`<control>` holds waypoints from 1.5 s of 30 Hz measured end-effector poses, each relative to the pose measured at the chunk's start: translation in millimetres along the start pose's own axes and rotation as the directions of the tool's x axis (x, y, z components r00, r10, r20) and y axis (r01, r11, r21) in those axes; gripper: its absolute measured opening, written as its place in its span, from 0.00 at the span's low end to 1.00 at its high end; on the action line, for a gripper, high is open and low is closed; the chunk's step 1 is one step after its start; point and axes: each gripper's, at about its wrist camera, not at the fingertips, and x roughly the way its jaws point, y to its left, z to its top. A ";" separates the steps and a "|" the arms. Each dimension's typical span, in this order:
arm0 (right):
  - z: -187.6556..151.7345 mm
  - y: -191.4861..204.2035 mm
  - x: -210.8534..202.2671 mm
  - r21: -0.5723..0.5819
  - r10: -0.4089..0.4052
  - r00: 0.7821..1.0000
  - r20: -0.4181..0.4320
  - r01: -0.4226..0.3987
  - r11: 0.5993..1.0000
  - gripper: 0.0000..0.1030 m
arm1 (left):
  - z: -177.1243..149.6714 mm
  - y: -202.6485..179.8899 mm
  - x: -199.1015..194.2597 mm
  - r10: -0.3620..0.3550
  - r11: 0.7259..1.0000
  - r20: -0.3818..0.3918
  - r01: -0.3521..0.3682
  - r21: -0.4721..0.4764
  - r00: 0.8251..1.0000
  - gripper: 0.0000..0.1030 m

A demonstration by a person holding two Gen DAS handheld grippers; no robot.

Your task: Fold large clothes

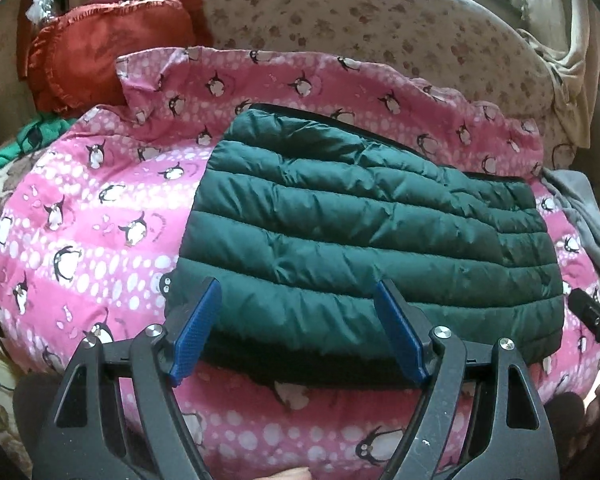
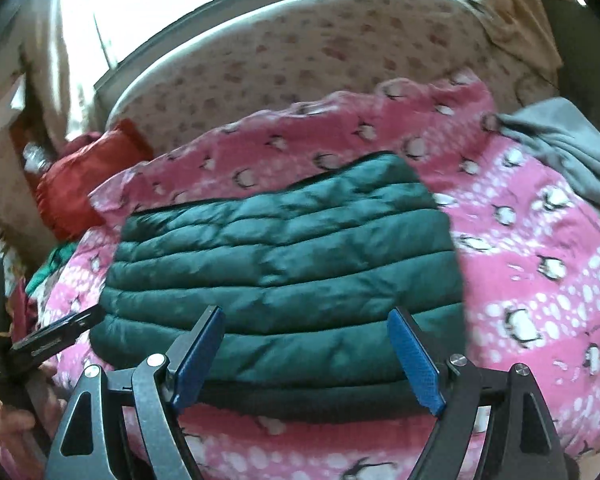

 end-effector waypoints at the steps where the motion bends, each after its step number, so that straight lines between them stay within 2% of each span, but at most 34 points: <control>1: -2.0 7.7 1.8 -0.010 0.013 1.000 -0.003 -0.013 1.000 0.79 | -1.9 -1.0 -1.4 -0.003 1.000 0.004 0.003 -0.002 1.000 0.77; 9: -15.0 45.4 15.2 -0.030 0.073 0.996 -0.043 -0.074 0.997 0.79 | -8.6 -9.9 -2.2 0.012 1.000 0.013 -0.012 0.017 1.000 0.77; 13: -16.8 53.6 21.3 -0.033 0.064 0.996 -0.055 -0.066 0.997 0.79 | -9.3 -11.4 -2.1 0.012 1.000 0.018 -0.012 0.022 1.000 0.77; 21: -17.1 56.9 26.4 -0.056 0.037 0.997 -0.064 -0.041 0.998 0.79 | -9.5 -12.2 -1.3 0.007 1.000 0.014 -0.008 0.022 1.000 0.77; 45: -15.4 58.3 30.1 -0.047 0.040 0.997 -0.070 -0.044 0.998 0.79 | -8.9 -18.2 4.3 0.004 1.000 0.006 -0.004 0.021 1.000 0.77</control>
